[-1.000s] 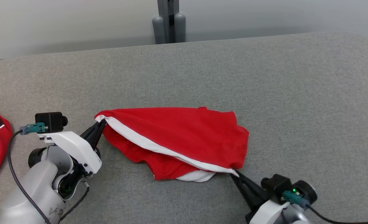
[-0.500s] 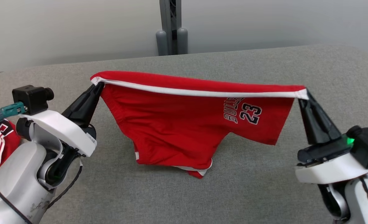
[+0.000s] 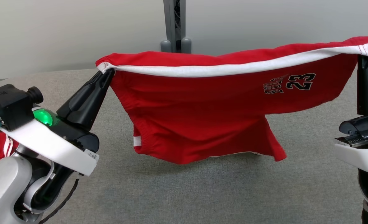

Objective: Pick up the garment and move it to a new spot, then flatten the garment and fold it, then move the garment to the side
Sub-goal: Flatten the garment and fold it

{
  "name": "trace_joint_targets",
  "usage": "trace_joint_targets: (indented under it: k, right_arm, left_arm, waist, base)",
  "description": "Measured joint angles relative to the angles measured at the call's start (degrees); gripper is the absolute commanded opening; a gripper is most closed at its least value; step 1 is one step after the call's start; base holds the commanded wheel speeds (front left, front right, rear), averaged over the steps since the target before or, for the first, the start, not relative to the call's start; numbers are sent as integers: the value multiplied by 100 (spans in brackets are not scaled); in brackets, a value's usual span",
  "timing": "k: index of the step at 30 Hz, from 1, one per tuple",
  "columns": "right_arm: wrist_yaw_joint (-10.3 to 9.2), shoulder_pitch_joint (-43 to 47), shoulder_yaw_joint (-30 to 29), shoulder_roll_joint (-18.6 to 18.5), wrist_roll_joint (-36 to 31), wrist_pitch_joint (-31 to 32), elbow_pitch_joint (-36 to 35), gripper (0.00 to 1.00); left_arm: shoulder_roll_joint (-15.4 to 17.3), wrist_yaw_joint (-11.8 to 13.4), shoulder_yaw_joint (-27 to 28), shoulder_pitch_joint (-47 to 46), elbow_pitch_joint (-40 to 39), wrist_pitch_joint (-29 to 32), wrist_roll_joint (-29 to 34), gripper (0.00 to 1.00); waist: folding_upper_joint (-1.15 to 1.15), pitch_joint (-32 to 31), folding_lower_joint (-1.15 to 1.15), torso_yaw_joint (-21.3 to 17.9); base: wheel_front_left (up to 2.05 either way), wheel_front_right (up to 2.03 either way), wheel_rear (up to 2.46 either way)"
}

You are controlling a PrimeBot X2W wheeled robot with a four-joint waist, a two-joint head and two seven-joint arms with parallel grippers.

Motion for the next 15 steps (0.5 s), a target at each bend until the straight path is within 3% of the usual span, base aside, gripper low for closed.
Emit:
trace_joint_targets:
  k: [8, 11, 15]
  right_arm:
    - [0, -210, 52, 13, 183, 71, 358, 0]
    - [0, -638, 130, -85, 264, 55, 880, 0]
    - [0, -1502, 379, -261, 437, -10, 1880, 0]
  left_arm:
    - [58, 101, 101, 27, -126, 48, -94, 0]
    - [-20, 98, 100, -253, 191, 92, -20, 0]
    - [-392, -31, 58, -972, 964, 172, -33, 0]
  waist:
    - [0, 103, 0, -26]
    - [0, 200, 0, -56]
    - [0, 376, 0, -56]
  base:
    - [0, 0, 0]
    - [0, 0, 0]
    - [0, 0, 0]
